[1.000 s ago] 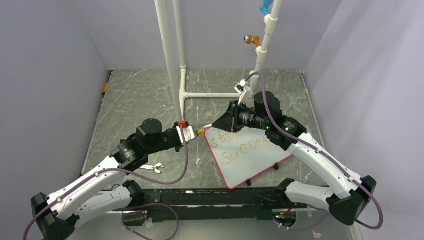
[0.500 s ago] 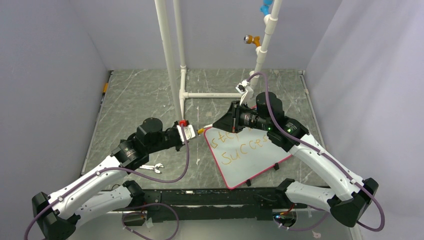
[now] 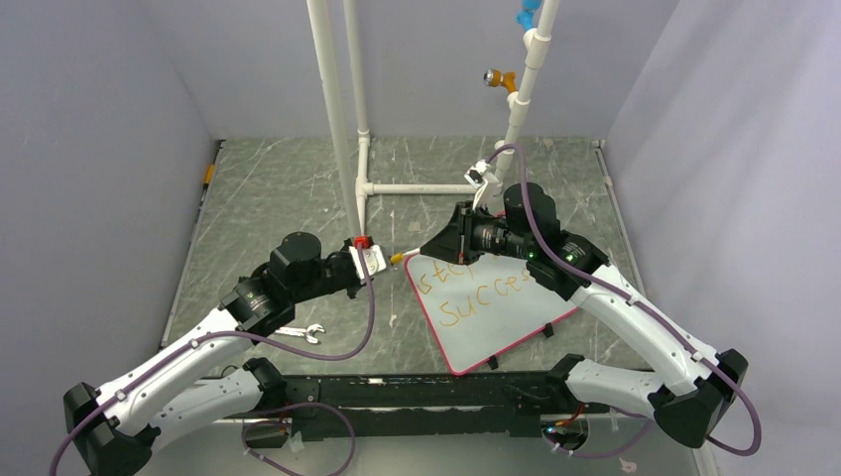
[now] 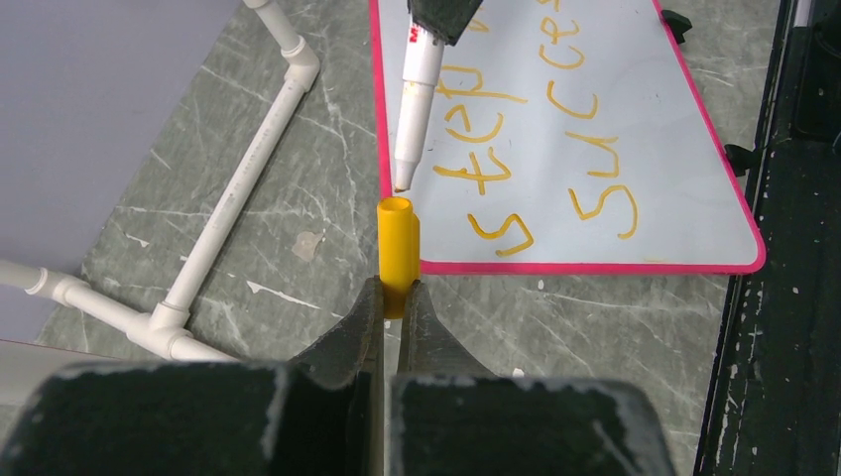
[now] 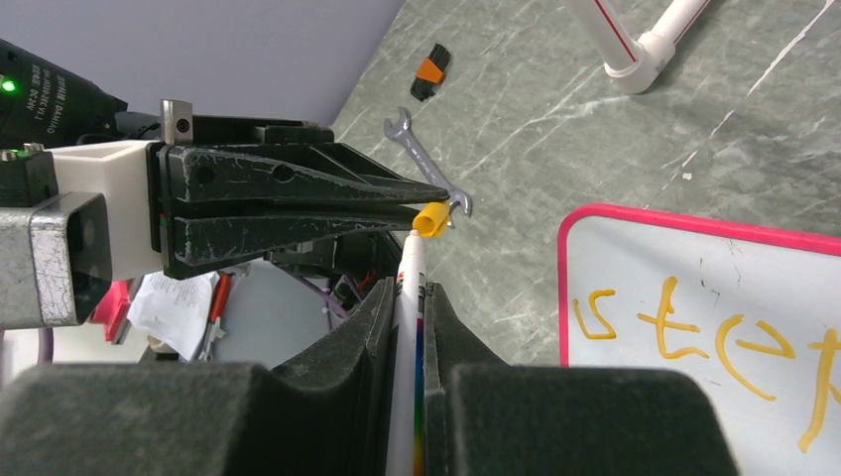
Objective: Write a sentence on the whiteboard
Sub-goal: Insert the pen cap into the whiteboard marker.
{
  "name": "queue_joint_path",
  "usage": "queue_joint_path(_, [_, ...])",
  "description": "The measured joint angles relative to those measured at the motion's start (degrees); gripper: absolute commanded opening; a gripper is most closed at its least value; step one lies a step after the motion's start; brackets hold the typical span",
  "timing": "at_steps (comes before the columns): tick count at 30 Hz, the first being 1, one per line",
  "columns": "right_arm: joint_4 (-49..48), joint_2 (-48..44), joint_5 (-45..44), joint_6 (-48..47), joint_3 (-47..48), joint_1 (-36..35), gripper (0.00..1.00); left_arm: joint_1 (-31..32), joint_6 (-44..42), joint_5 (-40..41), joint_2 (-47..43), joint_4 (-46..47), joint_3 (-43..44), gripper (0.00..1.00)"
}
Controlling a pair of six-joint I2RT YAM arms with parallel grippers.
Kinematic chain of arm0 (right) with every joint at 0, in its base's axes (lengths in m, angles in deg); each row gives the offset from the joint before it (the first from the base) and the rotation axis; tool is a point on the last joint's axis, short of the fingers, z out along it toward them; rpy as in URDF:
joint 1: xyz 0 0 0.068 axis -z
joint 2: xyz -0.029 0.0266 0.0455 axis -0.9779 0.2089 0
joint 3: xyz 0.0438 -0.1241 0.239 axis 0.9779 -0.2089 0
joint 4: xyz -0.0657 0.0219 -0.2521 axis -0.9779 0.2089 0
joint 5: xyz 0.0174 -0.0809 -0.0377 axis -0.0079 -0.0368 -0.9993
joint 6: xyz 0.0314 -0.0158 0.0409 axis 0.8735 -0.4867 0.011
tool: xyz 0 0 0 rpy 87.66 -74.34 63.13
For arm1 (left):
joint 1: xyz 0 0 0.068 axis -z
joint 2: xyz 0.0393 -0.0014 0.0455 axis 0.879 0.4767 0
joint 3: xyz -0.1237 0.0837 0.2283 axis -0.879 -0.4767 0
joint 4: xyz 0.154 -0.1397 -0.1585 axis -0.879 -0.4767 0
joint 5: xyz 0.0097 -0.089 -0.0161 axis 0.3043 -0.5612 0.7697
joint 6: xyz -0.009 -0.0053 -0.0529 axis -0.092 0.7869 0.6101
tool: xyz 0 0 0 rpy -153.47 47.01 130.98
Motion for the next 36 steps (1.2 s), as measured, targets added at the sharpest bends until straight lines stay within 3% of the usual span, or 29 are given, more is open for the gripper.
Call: queue_joint_path(36, [-0.5, 4.7, -2.1, -0.5, 1.2, -1.8, 0.0, -1.1, 0.1, -1.2, -0.7, -0.3, -0.3, 0.0])
